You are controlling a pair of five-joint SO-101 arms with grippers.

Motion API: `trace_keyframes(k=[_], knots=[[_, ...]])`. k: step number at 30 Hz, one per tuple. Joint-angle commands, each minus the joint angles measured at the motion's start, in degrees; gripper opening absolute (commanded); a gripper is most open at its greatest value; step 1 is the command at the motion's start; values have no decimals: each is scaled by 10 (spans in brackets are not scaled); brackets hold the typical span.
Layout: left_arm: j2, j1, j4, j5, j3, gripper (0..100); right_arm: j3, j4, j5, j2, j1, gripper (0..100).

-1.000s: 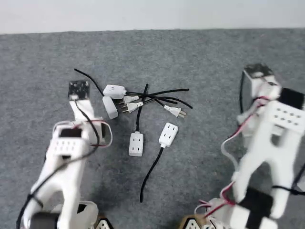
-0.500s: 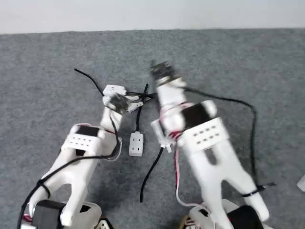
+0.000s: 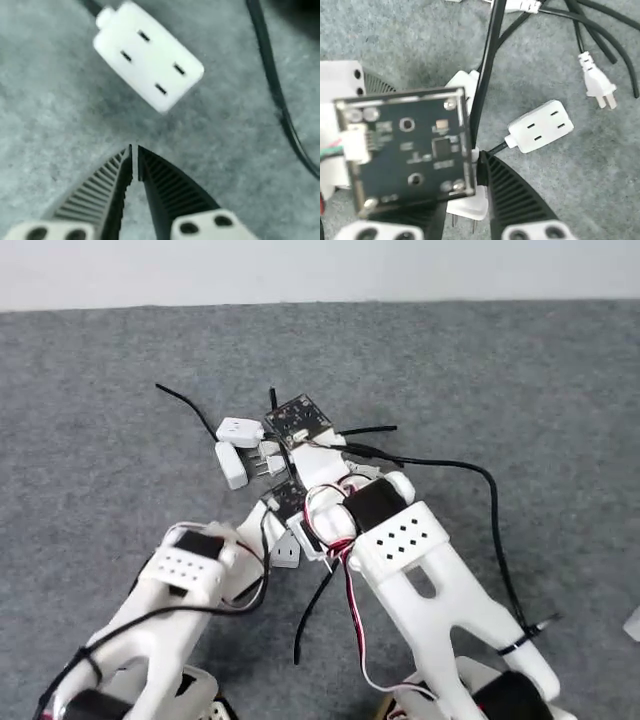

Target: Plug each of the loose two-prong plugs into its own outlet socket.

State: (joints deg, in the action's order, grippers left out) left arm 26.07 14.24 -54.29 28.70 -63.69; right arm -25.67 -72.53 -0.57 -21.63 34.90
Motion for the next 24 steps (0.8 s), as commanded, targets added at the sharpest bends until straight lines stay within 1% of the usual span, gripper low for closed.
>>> trace_keyframes(k=[1, 2, 4, 6, 7, 9, 12, 14, 17, 21, 24], knots=[[77, 11, 14, 13, -22, 14, 7, 14, -2, -20, 1, 8], [86, 9, 15, 6, -23, 14, 7, 14, -1, -20, -1, 8], [95, -1, 24, -47, -19, 14, 8, 14, 18, -21, -13, 8], [89, -31, 40, -92, -6, 17, 10, 14, 26, -27, -36, 8], [79, -44, 38, -98, 8, 18, 14, 11, 26, -32, -48, 8], [36, -55, 27, -102, 41, 19, 15, 6, 25, -58, -58, 8], [-69, -59, 22, -124, 101, 19, 14, -19, 23, -120, -52, 8], [-135, -59, 5, -122, 139, 17, 4, -26, 15, -156, -41, 8], [-191, -59, -30, -106, 189, 15, -38, -15, -1, -193, -7, 8], [-210, -56, -45, -103, 200, 15, -76, 12, -3, -206, 31, 8], [-188, -53, -45, -63, 182, 15, -84, 25, -3, -190, 37, 8]])
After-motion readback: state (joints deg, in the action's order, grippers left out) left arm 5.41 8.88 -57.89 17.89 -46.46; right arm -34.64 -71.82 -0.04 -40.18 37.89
